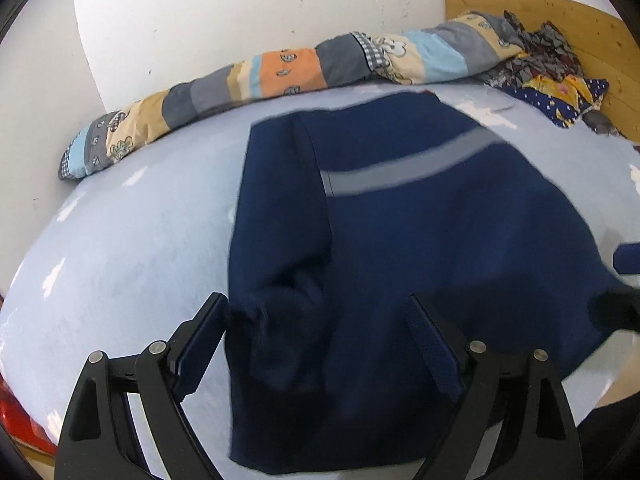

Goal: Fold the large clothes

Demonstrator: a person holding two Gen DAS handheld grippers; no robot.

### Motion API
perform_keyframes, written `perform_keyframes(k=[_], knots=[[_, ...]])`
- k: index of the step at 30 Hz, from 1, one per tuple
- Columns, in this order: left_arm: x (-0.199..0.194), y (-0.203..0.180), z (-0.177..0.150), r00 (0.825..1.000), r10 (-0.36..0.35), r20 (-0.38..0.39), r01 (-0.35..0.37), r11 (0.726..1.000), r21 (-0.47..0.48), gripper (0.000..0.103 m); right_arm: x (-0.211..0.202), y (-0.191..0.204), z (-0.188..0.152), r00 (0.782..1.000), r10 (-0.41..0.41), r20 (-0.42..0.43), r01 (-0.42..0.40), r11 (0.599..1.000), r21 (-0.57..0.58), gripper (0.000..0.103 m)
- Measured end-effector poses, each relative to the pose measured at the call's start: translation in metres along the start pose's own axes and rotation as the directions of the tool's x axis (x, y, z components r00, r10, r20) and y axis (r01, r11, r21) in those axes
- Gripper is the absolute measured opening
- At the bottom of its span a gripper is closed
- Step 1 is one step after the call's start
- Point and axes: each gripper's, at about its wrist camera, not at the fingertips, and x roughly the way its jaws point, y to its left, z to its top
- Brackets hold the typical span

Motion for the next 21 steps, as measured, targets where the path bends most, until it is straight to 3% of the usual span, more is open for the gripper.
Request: perform_keyframes(k=[3, 7, 21], knots=[[0.0, -0.001, -0.009, 1.0, 0.011, 0.026, -0.011, 1.0, -0.003, 0.092, 0.009, -0.003, -0.009, 0.999, -0.036, -0.003, 0.036, 0.999, 0.011, 0.056], [0.008, 0.007, -0.013, 1.0, -0.015, 0.004, 0.015, 0.998, -0.06, 0.096, 0.024, -0.008, -0.013, 0.999, -0.033, -0.024, 0.034, 0.999, 0.024, 0.058], [0.01, 0.011, -0.026, 0.999, 0.004, 0.035, 0.0, 0.994, -0.105, 0.1, 0.039, 0.004, -0.021, 0.997, -0.076, -0.02, 0.075, 0.996, -0.05, 0.069]])
